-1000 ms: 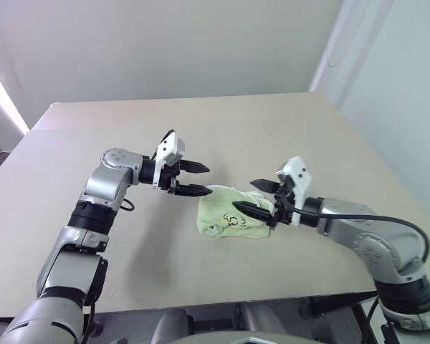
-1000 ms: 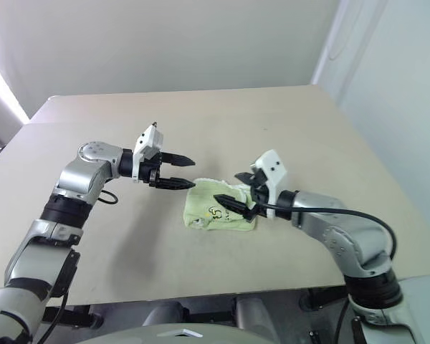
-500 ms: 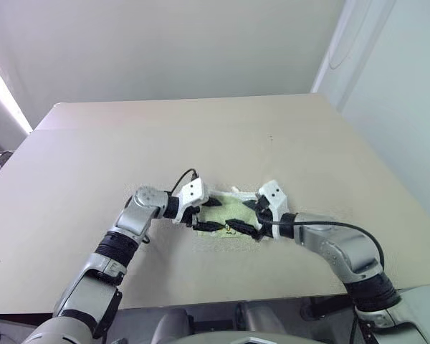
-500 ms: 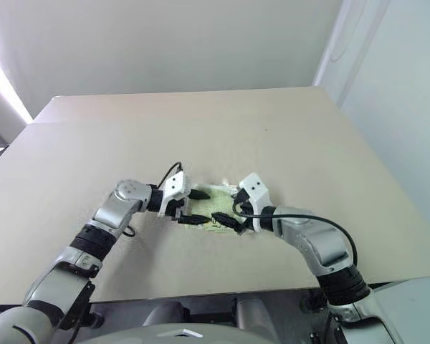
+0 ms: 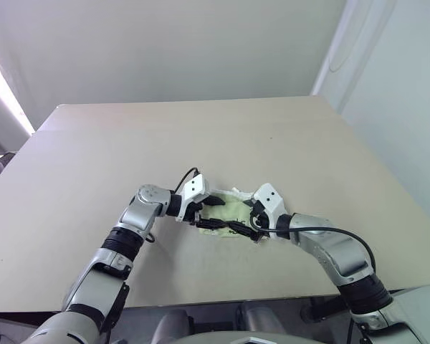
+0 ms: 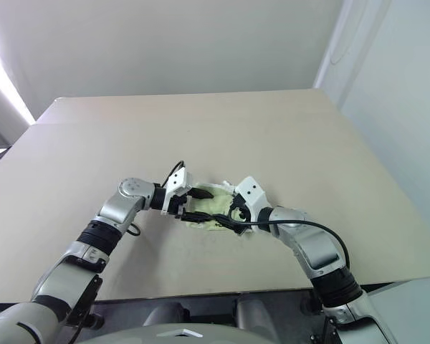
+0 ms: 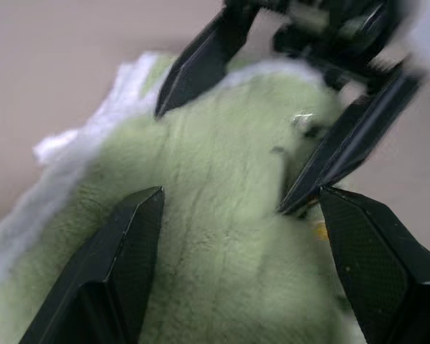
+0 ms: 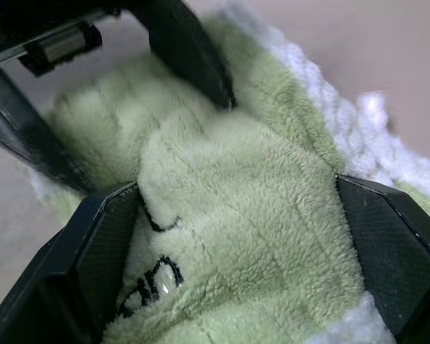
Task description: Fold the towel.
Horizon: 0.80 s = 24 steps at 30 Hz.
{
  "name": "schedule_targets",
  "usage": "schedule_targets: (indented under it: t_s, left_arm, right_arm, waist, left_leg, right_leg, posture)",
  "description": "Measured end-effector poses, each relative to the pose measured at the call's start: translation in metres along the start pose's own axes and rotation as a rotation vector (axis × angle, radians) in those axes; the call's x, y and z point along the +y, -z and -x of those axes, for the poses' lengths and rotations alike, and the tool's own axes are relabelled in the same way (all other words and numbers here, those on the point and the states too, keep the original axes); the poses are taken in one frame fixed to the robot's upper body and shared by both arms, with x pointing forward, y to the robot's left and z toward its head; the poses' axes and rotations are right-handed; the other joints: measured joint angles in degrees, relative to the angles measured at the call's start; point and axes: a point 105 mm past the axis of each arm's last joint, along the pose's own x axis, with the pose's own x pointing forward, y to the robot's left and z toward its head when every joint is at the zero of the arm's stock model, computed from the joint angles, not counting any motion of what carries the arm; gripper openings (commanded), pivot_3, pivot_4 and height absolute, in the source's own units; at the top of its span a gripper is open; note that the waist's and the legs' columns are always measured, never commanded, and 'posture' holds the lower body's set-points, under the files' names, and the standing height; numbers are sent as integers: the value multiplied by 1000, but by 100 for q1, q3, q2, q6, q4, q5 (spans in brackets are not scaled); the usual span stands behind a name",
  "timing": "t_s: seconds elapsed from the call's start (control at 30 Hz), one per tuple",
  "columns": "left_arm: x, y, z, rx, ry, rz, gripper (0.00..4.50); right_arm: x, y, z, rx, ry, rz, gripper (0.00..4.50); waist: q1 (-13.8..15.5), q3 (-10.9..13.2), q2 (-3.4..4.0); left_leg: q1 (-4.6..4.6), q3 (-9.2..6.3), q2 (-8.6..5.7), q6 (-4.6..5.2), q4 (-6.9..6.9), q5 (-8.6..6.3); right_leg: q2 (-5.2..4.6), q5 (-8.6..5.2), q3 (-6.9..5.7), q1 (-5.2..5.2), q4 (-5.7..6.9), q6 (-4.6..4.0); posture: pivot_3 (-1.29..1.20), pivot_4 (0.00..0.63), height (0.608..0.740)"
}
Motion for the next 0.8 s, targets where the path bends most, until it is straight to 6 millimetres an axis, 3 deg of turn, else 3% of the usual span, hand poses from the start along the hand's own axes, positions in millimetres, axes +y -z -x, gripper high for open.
schedule_targets:
  t_s: [0.13,0.27,0.37,0.53,0.8]
  left_arm:
    - [-2,-22,34,8,-1,-25,3620]
    - [-1,-33,63,40,-49,-61,3620]
    - [2,-37,77,46,-98,-80,3620]
    - [-4,-31,98,69,-150,-78,3620]
    - [-36,-35,124,60,-188,-98,3620]
  right_arm:
    - [-1,-16,12,-60,-35,-48,4500]
    - [-2,-57,37,-163,-58,31,4500]
    - [15,-73,48,-185,-134,130,4500]
    - [44,-53,49,-66,-277,243,4500]
    - [34,-28,34,9,-248,323,4500]
  waist:
    - [-95,3,3]
    - [-125,6,3]
    - [-118,6,3]
    - [-118,11,-3]
    - [-118,15,-9]
  left_leg:
    - [-4,-2,1,0,-4,0]
    - [2,-1,2,0,-4,0]
    - [2,-6,6,0,-8,0]
    - [-2,-1,5,0,-9,0]
    - [1,2,8,0,-9,0]
  right_leg:
    - [0,0,0,-6,0,0]
    - [0,-1,0,-6,1,0]
    - [2,-2,-8,-6,0,-1]
    - [-2,-4,-6,-7,-8,0]
    - [-2,-4,-5,-11,-5,-1]
  posture:
    - [0,0,712]
    - [0,0,712]
    - [0,0,712]
    - [0,0,712]
    - [0,0,712]
